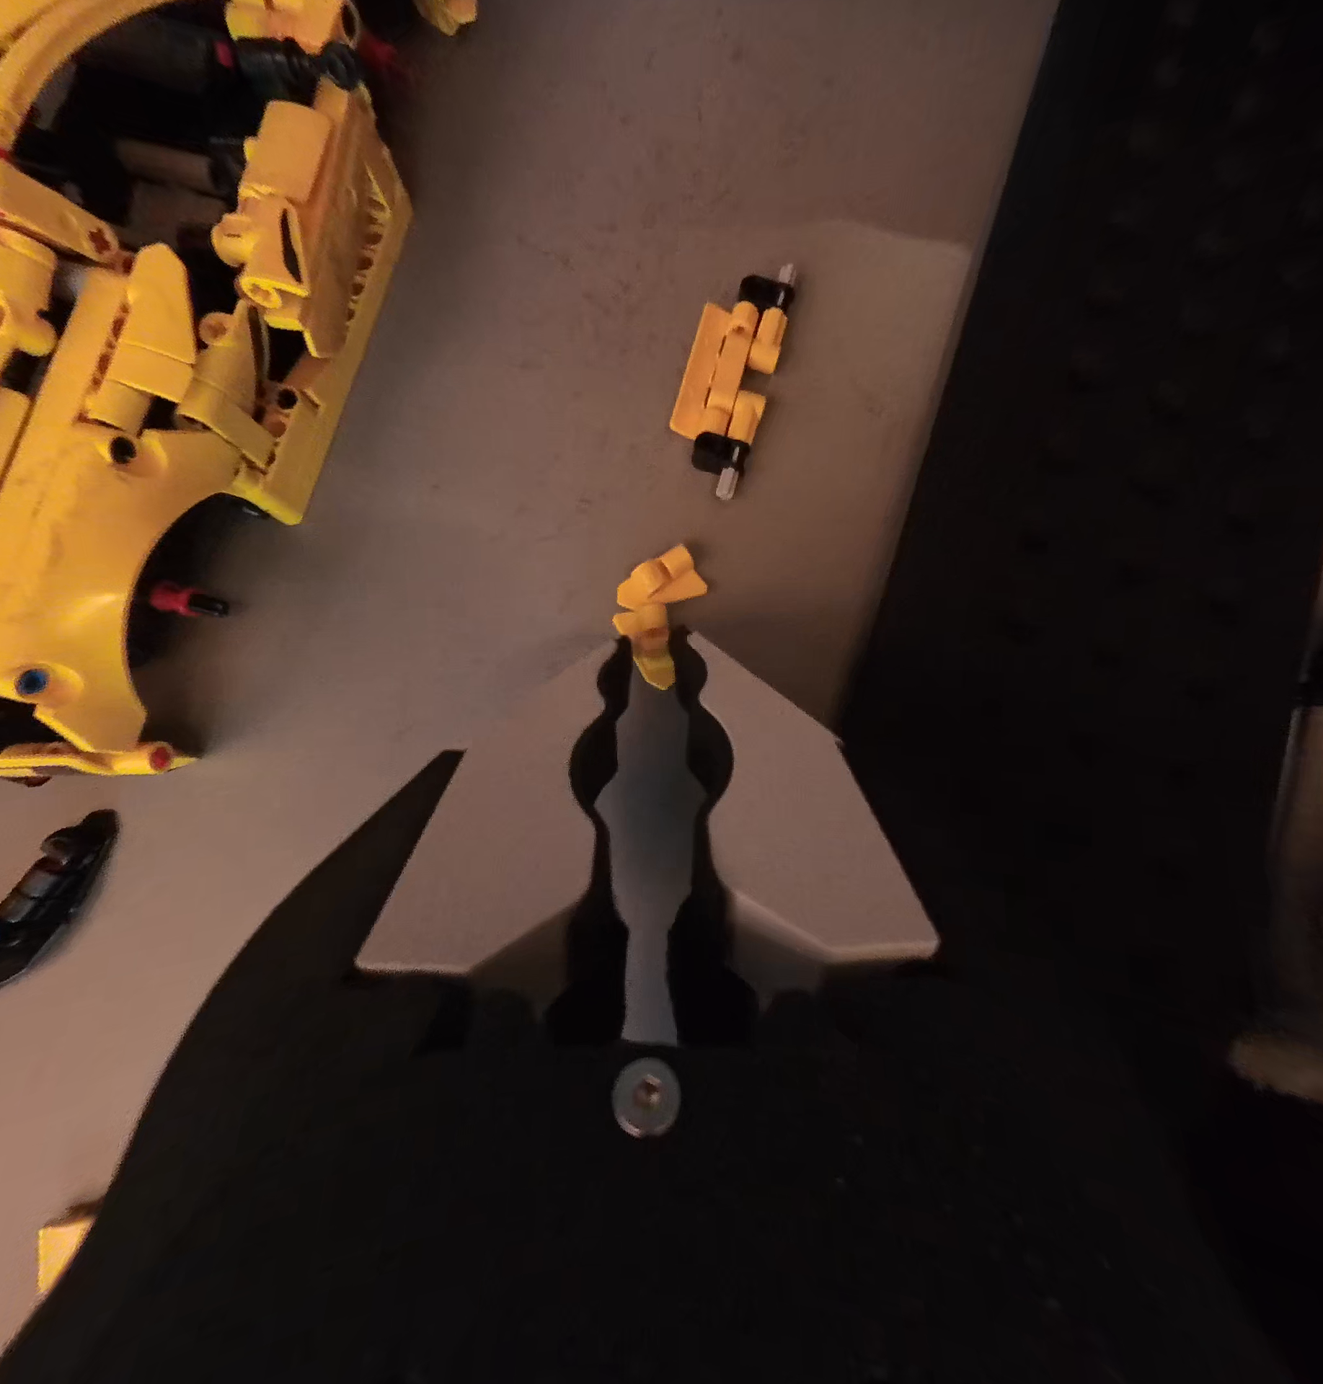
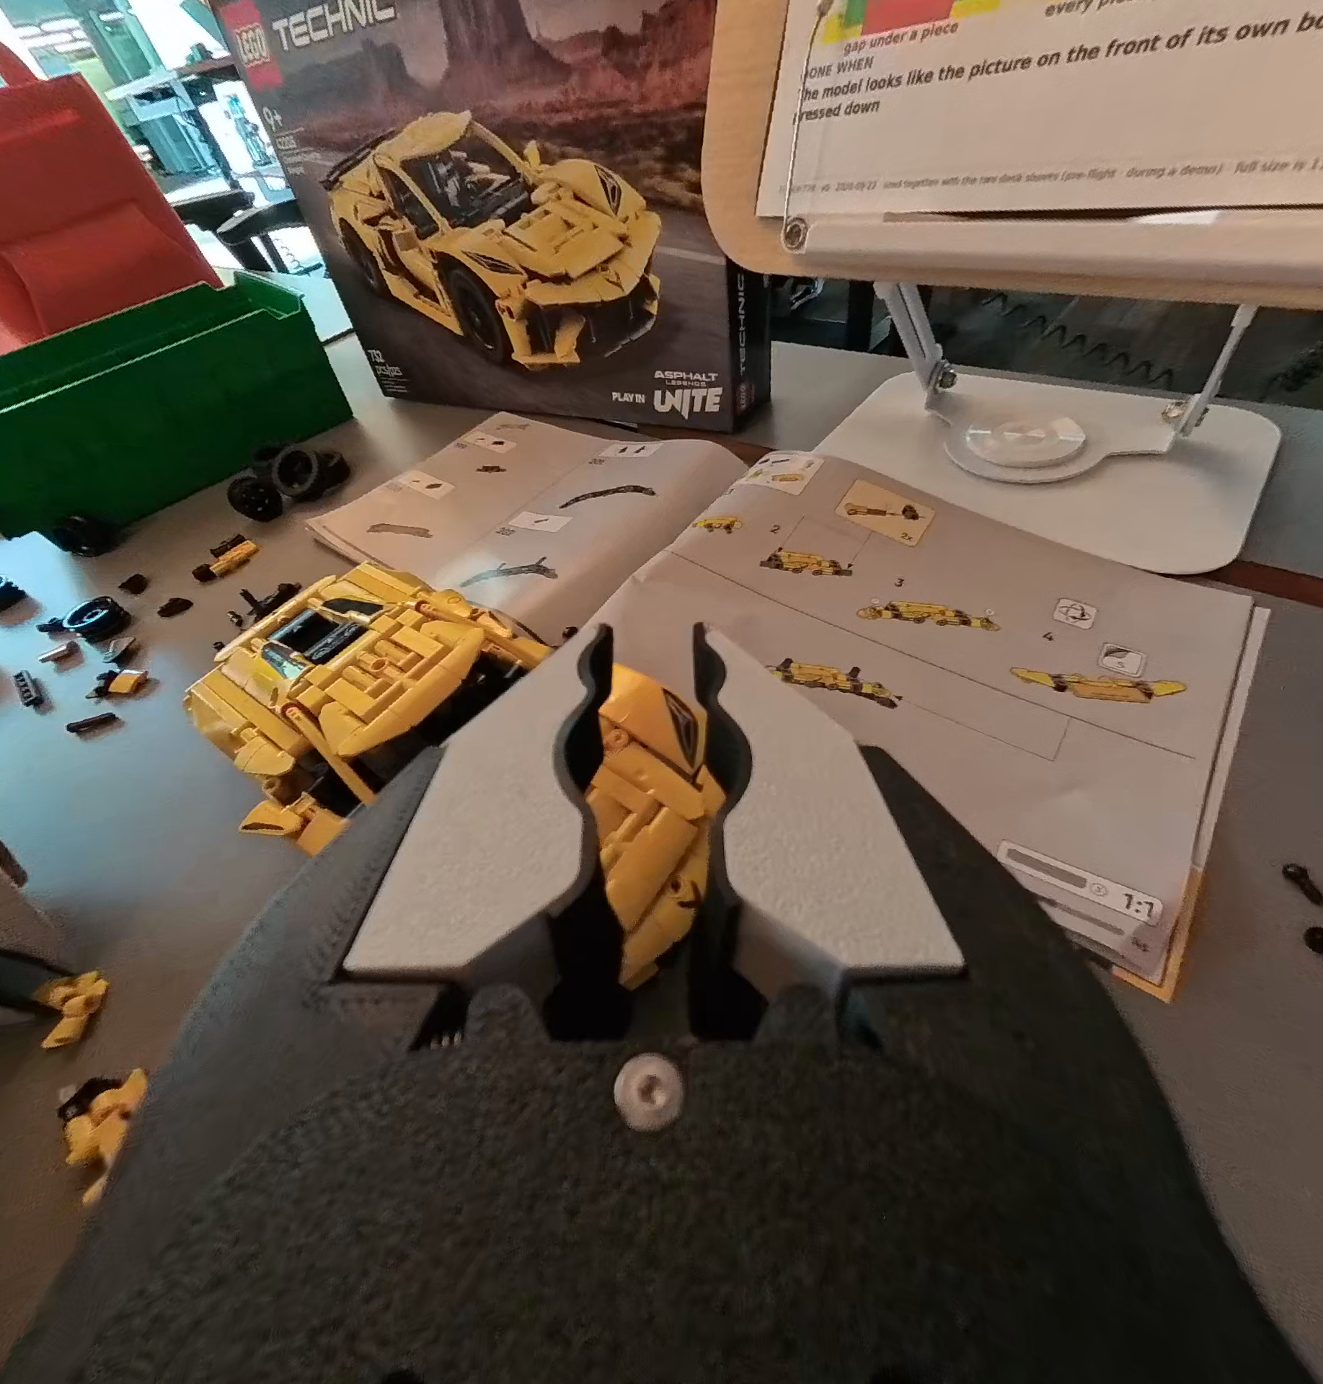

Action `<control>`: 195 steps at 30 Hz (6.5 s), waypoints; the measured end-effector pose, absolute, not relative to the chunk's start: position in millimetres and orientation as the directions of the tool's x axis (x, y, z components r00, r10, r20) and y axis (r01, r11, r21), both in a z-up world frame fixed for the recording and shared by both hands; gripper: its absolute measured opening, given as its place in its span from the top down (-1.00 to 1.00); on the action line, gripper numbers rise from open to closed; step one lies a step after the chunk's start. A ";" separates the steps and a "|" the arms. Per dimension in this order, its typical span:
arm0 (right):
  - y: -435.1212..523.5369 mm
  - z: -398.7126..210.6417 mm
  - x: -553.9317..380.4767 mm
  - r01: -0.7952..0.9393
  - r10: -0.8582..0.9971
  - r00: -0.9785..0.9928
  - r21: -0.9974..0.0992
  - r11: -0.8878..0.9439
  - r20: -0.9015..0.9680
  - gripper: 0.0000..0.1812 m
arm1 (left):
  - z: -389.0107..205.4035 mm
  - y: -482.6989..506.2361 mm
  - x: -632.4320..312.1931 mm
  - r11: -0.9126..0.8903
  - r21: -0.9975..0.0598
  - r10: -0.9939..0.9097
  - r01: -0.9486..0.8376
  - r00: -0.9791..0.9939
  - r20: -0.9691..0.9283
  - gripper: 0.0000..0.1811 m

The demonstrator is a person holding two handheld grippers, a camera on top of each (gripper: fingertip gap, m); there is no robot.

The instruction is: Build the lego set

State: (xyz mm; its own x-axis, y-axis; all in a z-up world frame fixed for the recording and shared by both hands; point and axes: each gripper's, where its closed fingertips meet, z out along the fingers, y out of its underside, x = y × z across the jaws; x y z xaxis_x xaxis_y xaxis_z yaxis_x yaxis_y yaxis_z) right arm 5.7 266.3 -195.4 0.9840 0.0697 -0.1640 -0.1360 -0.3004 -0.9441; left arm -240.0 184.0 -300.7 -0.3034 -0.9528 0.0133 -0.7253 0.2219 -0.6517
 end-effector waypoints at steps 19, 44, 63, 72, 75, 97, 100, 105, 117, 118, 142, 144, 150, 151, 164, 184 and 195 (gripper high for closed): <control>145.7 -228.3 -214.4 0.112 0.633 0.251 -0.628 -0.770 -0.732 0.81 | -234.6 143.4 -207.1 0.935 -0.352 -0.259 -0.042 -0.758 -0.599 0.91; 213.9 -193.7 -134.9 -0.447 0.513 0.410 -0.656 -0.608 -0.754 1.00 | -194.7 212.9 -153.4 0.317 -0.908 -0.948 -0.275 -0.079 -0.308 0.62; 207.3 -192.9 -155.4 -0.448 0.535 0.268 -0.595 -0.667 -0.801 0.99 | -186.6 206.2 -153.4 0.194 -0.961 -0.979 -0.198 -0.110 -0.175 0.67; 201.7 -194.1 -164.5 -0.405 0.549 0.239 -0.596 -0.694 -0.801 0.99 | -193.9 191.4 -158.6 0.150 -0.965 -0.967 -0.217 -0.235 -0.098 0.70; 201.2 -196.8 -165.9 -0.391 0.545 0.249 -0.598 -0.700 -0.801 0.99 | -190.3 192.1 -159.6 0.135 -0.970 -0.968 -0.201 -0.236 -0.086 0.73; 200.1 -197.1 -169.3 -0.373 0.557 0.258 -0.613 -0.696 -0.789 0.98 | -188.8 193.5 -163.7 0.051 -0.981 -0.966 -0.188 -0.260 0.000 0.87; 200.3 -194.0 -169.8 -0.391 0.552 0.227 -0.594 -0.703 -0.803 0.89 | -184.2 192.5 -164.0 0.051 -0.985 -0.966 -0.165 -0.260 -0.007 0.87; 199.4 -181.7 -166.9 -0.443 0.558 0.144 -0.558 -0.702 -0.817 0.79 | -175.4 197.6 -165.1 0.043 -0.991 -0.973 -0.124 -0.230 -0.014 0.86; 195.7 -180.9 -174.0 -0.416 0.570 0.131 -0.567 -0.711 -0.811 0.92 | -171.7 196.3 -166.8 0.040 -0.994 -0.972 -0.100 -0.234 -0.016 0.86; 196.1 -181.3 -173.1 -0.415 0.571 0.139 -0.571 -0.708 -0.809 0.92 | -172.3 195.7 -167.4 0.044 -0.994 -0.971 -0.102 -0.239 -0.018 0.87; 157.6 -212.9 -188.5 -0.130 0.471 0.080 -0.477 -0.869 -0.879 0.92 | -222.0 144.0 -181.7 0.467 -0.871 -0.801 -0.154 -0.491 -0.343 0.60; 155.7 -211.8 -190.2 -0.122 0.472 0.067 -0.477 -0.870 -0.879 0.92 | -225.5 147.0 -180.7 0.496 -0.854 -0.796 -0.160 -0.477 -0.373 0.60; 159.1 -221.5 -190.5 -0.121 0.432 0.098 -0.442 -0.889 -0.897 0.92 | -234.6 150.4 -177.8 0.577 -0.798 -0.766 -0.171 -0.452 -0.457 0.72; 159.6 -222.6 -190.1 -0.122 0.430 0.104 -0.441 -0.889 -0.897 0.92 | -235.4 151.3 -177.3 0.587 -0.791 -0.762 -0.173 -0.447 -0.468 0.72; 181.3 -207.8 -174.6 -0.284 0.463 0.123 -0.478 -0.831 -0.878 0.76 | -219.7 177.7 -168.0 0.512 -0.838 -0.842 -0.186 -0.298 -0.449 0.73; 168.7 -216.9 -194.9 -0.170 0.456 0.117 -0.470 -0.866 -0.882 0.92 | -223.9 159.2 -173.9 0.528 -0.836 -0.810 -0.149 -0.385 -0.442 0.73; 179.3 -213.4 -174.9 -0.233 0.539 0.252 -0.591 -0.772 -0.804 0.83 | -231.6 188.6 -183.2 0.439 -0.867 -0.870 -0.234 -0.352 -0.345 0.74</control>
